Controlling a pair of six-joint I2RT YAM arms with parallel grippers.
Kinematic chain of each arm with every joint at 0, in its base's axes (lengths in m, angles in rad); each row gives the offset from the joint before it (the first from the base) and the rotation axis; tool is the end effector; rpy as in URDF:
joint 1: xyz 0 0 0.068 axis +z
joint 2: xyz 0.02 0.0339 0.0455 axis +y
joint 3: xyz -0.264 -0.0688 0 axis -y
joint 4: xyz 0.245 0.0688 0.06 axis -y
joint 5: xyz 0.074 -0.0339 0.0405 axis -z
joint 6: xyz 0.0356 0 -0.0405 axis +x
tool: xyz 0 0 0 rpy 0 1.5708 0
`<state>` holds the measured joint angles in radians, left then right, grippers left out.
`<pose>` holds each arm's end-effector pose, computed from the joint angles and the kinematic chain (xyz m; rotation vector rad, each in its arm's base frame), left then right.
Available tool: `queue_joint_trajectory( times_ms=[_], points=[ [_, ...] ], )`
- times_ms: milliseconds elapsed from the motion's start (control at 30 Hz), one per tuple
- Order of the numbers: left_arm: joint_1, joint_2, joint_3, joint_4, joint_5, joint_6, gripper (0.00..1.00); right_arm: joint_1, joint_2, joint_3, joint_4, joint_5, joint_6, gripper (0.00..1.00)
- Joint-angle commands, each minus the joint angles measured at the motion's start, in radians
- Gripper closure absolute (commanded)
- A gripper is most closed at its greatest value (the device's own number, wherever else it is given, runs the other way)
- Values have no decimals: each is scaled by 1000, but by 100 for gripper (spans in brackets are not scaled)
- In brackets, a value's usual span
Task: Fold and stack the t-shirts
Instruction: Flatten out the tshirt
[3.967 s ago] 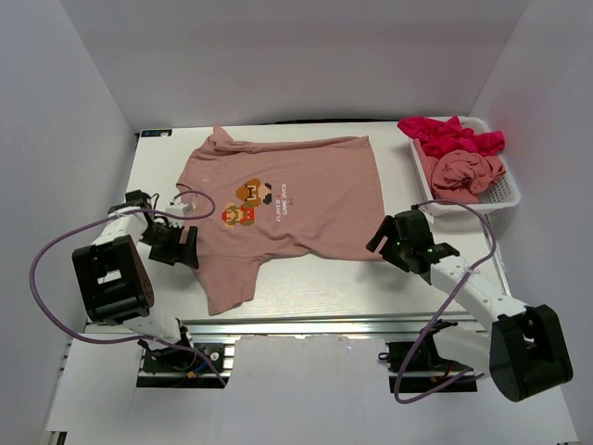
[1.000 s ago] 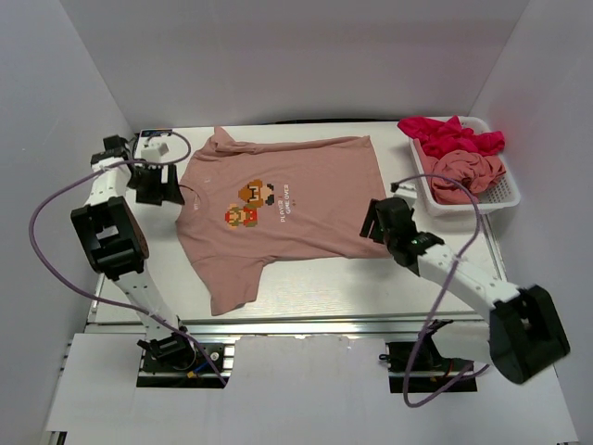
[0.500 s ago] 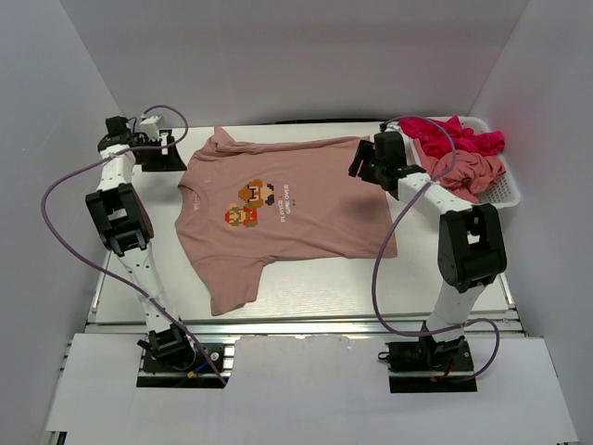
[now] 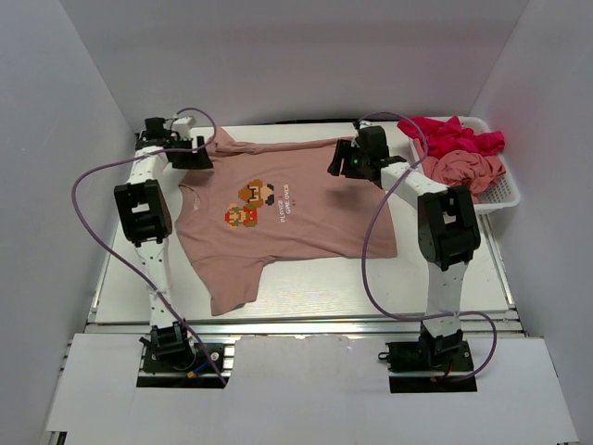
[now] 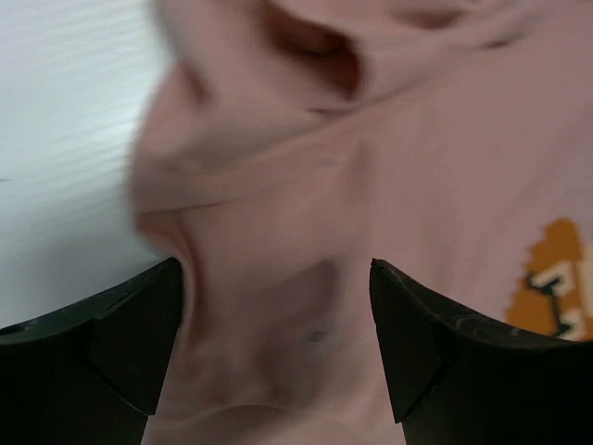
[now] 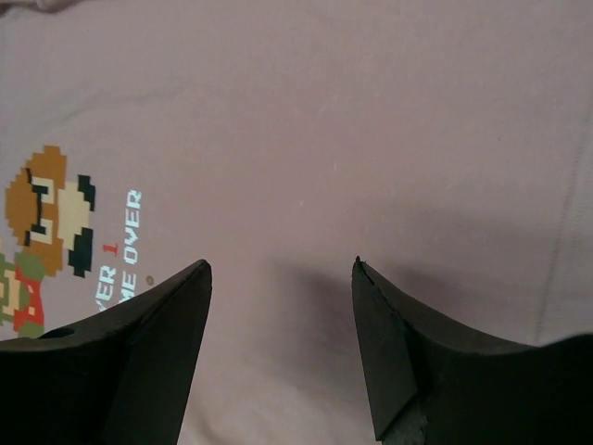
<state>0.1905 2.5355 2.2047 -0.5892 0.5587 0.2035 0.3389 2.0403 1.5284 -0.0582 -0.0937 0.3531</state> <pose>0.5449 0.0859 0.1582 0.2434 2.3549 -0.5073 0.4465 0.1609 0.2222 -0.0404 2.1803 0.5004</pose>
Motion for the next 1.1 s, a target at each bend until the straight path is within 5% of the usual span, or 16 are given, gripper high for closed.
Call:
queue_joint_trajectory(
  times_ms=[0, 233, 467, 667, 833, 1067],
  points=[
    [-63, -228, -74, 63, -20, -62, 11, 5, 20, 56, -15, -40, -20, 33],
    [-135, -380, -111, 183, -118, -119, 8, 5, 4, -11, 11, 38, -74, 32],
    [-175, -339, -97, 270, -402, -105, 7, 5, 18, 4, -5, 60, -72, 33],
    [-252, -241, -7, 49, -183, -21, 7, 5, 15, 25, -26, 132, -82, 32],
    [-302, -179, -88, 83, -229, 31, 7, 3, 67, 78, -67, 123, -74, 32],
    [-307, -86, 6, 28, -194, 14, 7, -27, 158, 187, -144, 181, -62, 32]
  ],
)
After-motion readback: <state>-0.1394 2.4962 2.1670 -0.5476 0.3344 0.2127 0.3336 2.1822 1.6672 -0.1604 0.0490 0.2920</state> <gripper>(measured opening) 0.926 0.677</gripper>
